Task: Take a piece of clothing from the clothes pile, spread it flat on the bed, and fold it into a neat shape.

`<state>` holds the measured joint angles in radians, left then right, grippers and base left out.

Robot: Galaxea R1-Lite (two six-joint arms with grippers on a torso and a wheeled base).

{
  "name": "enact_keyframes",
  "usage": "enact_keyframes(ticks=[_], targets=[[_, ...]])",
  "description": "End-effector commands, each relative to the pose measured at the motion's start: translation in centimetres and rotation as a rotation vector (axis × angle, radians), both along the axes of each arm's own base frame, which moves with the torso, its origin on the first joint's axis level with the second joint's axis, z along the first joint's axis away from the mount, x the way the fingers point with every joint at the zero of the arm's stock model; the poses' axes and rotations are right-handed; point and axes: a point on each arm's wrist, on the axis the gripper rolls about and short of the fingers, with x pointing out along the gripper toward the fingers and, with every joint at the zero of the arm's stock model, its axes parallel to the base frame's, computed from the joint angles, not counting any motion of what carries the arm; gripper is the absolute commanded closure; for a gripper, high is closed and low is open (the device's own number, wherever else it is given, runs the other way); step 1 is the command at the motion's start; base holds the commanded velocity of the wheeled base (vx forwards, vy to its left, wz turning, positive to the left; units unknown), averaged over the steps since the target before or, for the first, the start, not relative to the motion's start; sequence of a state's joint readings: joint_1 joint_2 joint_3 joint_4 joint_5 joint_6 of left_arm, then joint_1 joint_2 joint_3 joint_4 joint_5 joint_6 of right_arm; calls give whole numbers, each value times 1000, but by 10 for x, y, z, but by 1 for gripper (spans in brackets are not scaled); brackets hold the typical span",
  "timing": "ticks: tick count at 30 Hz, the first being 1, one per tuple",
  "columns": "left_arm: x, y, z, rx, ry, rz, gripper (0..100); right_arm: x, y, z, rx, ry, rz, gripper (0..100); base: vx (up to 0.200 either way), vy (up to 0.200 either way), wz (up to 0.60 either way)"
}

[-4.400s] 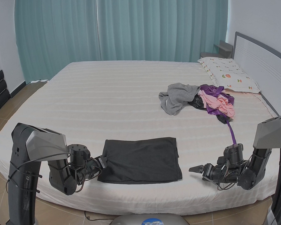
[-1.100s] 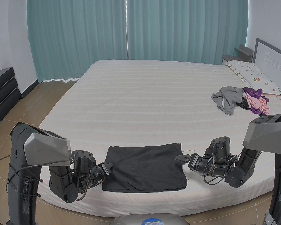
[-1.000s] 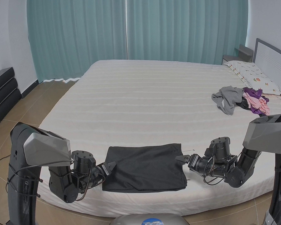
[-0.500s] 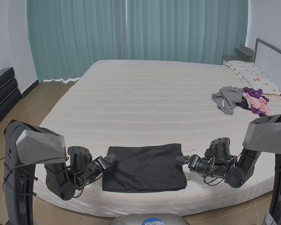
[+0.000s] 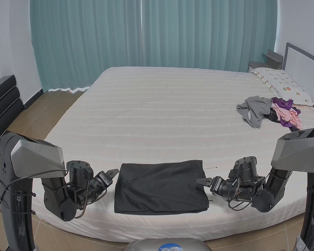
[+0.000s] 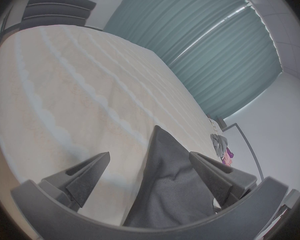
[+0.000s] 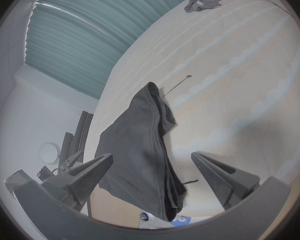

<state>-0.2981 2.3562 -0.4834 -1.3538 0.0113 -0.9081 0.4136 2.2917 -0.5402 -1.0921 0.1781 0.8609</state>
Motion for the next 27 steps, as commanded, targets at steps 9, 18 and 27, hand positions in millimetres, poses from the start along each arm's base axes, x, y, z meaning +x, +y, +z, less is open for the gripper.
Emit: enact_keyframes(ticks=[9, 18, 27], targets=[[-49, 13, 59, -12, -71, 40, 0, -6, 5, 22, -69, -121, -65, 0, 0, 0, 0], [-97, 30, 137, -48, -336, 112, 0, -52, -20, 109, -112, -390, -136, 0, 0, 0, 0], [-157, 53, 185, 172, -558, 193, 0, -126, -58, 170, -196, -688, -190, 0, 0, 0, 0]])
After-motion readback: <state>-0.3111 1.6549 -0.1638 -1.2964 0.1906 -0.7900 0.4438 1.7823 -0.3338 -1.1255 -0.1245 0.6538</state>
